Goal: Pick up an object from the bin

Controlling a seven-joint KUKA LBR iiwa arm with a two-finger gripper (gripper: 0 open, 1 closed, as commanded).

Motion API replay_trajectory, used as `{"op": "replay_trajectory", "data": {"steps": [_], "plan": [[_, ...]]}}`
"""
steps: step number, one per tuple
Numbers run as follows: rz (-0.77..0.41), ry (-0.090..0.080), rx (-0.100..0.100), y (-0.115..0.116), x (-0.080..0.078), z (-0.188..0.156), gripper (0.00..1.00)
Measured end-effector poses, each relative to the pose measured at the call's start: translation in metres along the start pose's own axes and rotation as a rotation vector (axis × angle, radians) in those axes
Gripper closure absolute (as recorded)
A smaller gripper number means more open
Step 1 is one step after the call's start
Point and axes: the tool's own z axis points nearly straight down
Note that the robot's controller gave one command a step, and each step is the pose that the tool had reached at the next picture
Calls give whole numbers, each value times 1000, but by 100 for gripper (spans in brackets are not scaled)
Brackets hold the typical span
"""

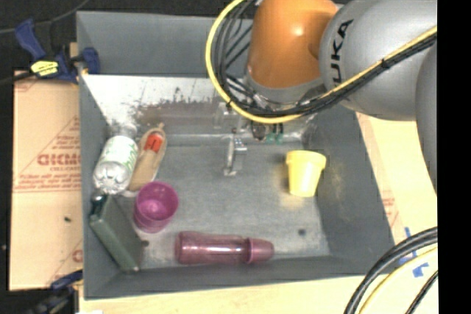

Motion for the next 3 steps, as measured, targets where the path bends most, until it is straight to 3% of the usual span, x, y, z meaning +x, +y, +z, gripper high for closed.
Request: {"op": "replay_trajectory", "data": {"steps": [1,2,3], "plan": [[0,-4,0,0,0,-3,0],[-244,-4,1,-3,-9,-74,0],[-299,-17,0,-9,-8,-87,0]]}}
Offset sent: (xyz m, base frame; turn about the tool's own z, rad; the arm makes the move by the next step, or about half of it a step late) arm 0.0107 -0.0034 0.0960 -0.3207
